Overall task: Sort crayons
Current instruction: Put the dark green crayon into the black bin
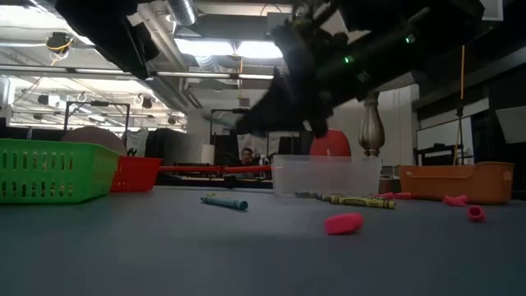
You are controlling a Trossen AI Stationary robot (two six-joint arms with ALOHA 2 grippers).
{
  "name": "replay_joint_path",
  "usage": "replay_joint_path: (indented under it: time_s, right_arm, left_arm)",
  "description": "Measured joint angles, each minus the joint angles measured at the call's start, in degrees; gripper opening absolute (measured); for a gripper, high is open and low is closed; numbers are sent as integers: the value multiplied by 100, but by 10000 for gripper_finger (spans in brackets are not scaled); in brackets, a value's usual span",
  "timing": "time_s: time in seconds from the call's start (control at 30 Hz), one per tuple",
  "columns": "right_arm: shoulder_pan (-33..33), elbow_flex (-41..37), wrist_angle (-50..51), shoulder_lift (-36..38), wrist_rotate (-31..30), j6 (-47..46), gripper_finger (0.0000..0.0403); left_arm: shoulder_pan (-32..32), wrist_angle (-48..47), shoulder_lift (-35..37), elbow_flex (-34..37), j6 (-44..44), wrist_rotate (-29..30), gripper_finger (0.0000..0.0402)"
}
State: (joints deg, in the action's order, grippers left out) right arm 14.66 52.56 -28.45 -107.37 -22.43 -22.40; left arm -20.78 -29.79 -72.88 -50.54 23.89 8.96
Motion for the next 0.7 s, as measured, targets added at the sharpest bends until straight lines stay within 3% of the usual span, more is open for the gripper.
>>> replay_joint_path:
  time_s: [0.17,0.43,0.7]
  right_arm:
    - [0,0,-710,2,466,330,25]
    - [-2,2,-1722,2,861,760,25]
    - [-4,2,-2473,2,1105,1247,25]
  left_arm:
    - [2,2,-1,0,122,435,98]
    - [2,51,0,0,101,556,98]
    - [2,851,0,0,-61,865,98]
